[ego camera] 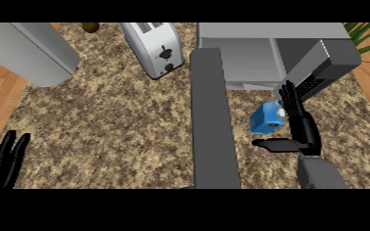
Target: Pick up the milk, place it into the microwave and close the microwave
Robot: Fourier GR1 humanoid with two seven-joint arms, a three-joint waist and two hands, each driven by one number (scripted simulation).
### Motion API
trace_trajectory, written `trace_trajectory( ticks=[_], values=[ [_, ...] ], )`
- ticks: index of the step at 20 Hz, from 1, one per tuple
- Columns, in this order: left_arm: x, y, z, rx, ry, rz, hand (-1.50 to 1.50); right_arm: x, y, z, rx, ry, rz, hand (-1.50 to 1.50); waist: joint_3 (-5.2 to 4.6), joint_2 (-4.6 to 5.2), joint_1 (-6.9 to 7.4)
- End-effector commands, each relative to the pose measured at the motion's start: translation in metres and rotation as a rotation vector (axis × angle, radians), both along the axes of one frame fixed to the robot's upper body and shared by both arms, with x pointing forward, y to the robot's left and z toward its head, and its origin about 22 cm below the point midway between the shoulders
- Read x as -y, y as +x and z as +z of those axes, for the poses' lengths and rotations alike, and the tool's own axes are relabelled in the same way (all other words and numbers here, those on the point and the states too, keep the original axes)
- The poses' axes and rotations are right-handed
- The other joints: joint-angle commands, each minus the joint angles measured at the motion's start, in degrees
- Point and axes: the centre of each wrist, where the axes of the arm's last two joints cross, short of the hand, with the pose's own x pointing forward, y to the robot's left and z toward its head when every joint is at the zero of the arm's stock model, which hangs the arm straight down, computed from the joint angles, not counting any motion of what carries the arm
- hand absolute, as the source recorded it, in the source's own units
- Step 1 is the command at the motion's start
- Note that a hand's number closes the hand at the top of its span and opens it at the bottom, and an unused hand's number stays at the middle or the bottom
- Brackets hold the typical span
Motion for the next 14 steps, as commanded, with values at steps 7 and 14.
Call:
trace_trajectory(
  ticks=[7, 14],
  values=[
    [-0.006, -0.002, -0.008, -0.008, 0.005, 0.003, -1.5, 0.026, 0.005, -0.037, -0.04, -0.122, -0.162, -1.5, 0.03, 0.12, 0.39],
    [0.003, -0.004, -0.004, -0.007, -0.02, -0.022, -1.5, 0.05, -0.003, -0.041, -0.111, 0.09, 0.144, -1.5, 0.1, 0.24, 0.86]
  ],
)
